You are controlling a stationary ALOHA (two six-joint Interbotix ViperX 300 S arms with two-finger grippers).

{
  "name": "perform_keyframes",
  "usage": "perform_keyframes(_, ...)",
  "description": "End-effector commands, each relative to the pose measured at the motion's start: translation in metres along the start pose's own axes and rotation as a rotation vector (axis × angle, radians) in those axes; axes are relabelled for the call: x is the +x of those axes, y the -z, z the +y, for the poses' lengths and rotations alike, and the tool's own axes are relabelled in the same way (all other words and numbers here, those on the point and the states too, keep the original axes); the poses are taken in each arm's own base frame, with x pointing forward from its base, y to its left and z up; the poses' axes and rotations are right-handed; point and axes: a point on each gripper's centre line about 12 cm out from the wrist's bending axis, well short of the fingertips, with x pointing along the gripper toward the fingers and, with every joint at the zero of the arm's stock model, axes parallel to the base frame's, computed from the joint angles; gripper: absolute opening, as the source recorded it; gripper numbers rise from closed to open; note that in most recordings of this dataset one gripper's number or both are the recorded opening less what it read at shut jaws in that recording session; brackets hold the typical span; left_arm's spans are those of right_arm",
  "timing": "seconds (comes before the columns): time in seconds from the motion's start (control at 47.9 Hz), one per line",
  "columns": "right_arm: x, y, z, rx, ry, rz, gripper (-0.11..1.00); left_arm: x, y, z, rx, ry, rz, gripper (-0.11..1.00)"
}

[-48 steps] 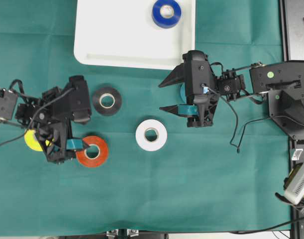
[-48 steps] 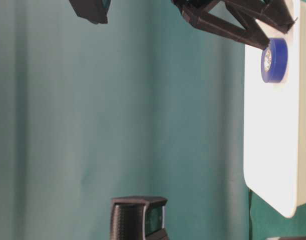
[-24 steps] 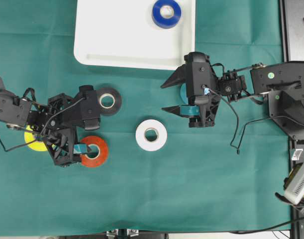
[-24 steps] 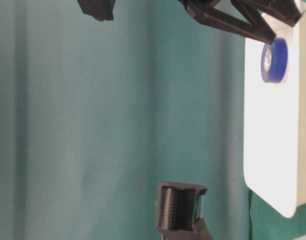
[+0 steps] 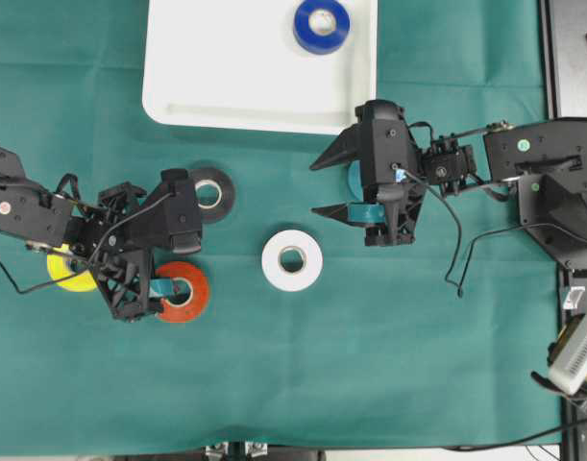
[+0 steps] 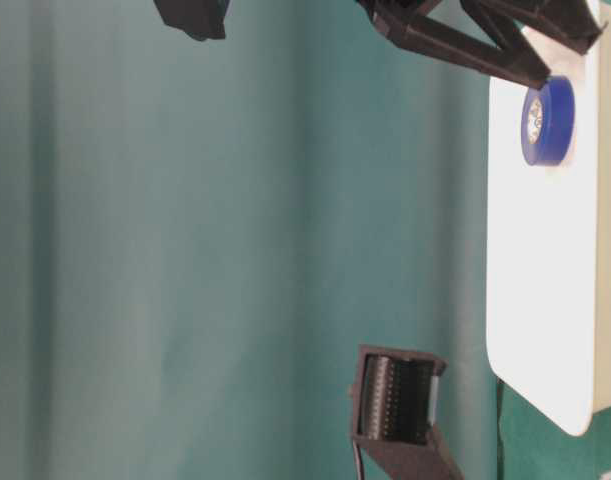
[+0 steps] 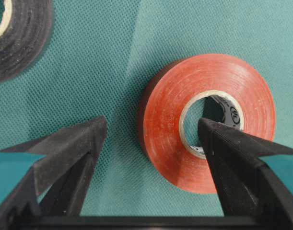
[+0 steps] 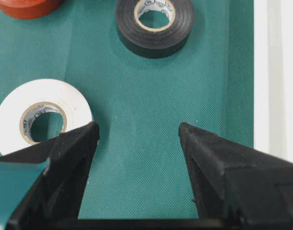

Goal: Put the tape alternately from left to right into the white case.
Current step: 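Move the left gripper over the red roll and grasp its hole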

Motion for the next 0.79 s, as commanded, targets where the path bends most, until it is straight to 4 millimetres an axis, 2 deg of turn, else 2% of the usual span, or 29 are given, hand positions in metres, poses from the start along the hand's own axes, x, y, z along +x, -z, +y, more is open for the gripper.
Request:
perform_keyframes(0.0, -0.0085, -0.0119, 0.0030, -0.004, -0.012, -0.051, 0.73, -0.0051, -0.0081, -0.0055, 0.000, 0.016, -0.028, 0.39)
perform_keyframes(0.313, -0.0081, -0.0120, 0.0026, -0.003, -0.012, -0.052, 0.73, -0.0053, -0.0071, -0.0045, -0.002, 0.006, -0.007, 0.35)
perform_keyframes(0.563, -0.0085, -0.0122, 0.0032, -0.004, -0.013, -0.053, 0.73, -0.0080, -0.0084, -0.0059, 0.004, -0.002, 0.011, -0.01)
perform_keyframes(0.772, -0.0085, -0.0122, 0.0032, -0.004, -0.013, -0.053, 0.73, -0.0089, -0.0104, -0.0070, 0.006, -0.001, 0.008, -0.03)
